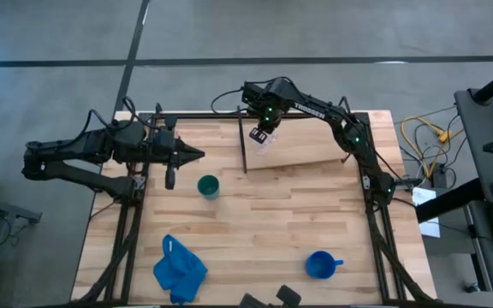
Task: Stack small to large cups/mugs on shelf
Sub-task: Put the transparent mug on the shelf, then put the blue mug on the shelf
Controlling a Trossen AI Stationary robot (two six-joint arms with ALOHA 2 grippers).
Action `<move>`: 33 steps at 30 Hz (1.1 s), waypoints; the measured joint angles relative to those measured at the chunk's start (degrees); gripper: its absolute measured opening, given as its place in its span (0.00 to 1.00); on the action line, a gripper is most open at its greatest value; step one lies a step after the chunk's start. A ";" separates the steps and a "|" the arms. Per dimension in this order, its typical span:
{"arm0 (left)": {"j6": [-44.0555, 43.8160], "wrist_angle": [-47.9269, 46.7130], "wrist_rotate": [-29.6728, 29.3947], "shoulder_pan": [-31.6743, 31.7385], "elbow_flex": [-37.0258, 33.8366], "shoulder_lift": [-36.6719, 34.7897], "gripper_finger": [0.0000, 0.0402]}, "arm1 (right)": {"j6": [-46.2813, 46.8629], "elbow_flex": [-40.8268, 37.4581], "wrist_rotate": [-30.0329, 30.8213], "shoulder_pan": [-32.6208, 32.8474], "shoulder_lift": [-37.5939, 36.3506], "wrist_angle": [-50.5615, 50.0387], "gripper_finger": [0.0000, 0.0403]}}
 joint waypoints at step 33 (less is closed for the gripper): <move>-0.02 0.11 0.02 -0.01 0.00 0.00 0.00 | 1.32 -0.61 -0.58 0.01 0.02 0.03 0.12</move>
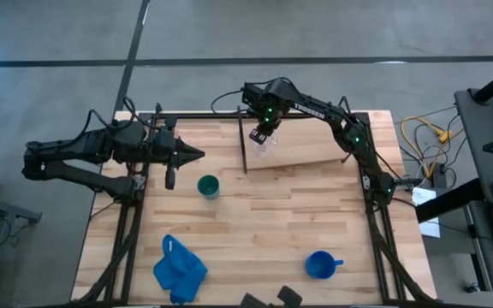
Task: Stack small to large cups/mugs on shelf
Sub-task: Put the blue mug on the shelf
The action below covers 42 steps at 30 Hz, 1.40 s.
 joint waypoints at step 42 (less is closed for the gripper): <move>-13.78 -2.05 0.13 0.02 -0.09 0.26 0.00 | 5.27 2.99 0.02 11.60 -22.84 -6.31 0.12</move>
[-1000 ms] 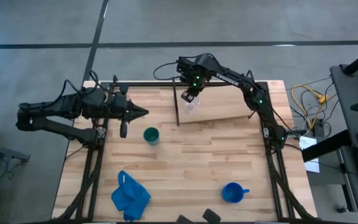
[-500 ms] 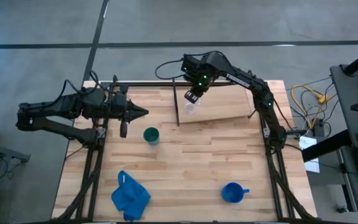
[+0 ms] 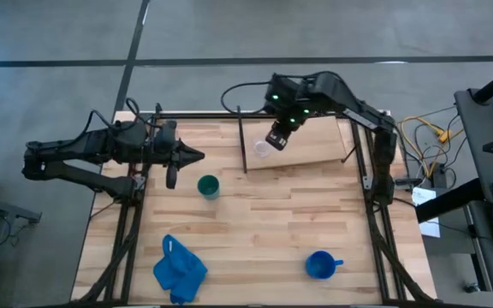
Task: Stack small to large cups/mugs on shelf
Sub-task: Put the blue mug on the shelf
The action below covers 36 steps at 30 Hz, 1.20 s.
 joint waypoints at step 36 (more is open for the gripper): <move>-3.68 -0.93 6.69 -0.02 0.13 4.85 0.00 | 31.89 -7.57 -4.43 27.35 -11.34 0.04 0.12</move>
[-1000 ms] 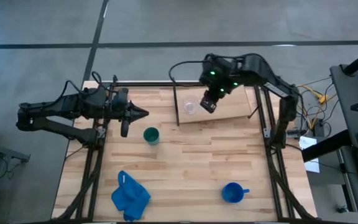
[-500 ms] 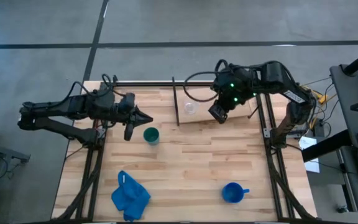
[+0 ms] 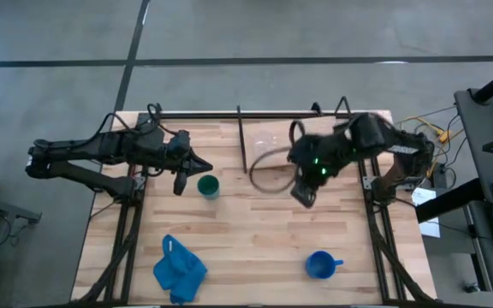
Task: Stack small to large cups/mugs on shelf
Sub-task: Put the blue mug on the shelf
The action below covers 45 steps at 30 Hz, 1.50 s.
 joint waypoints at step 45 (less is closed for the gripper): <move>2.55 0.23 0.83 0.02 0.00 -0.41 0.00 | 27.92 -56.46 -2.02 28.43 -14.88 20.12 0.12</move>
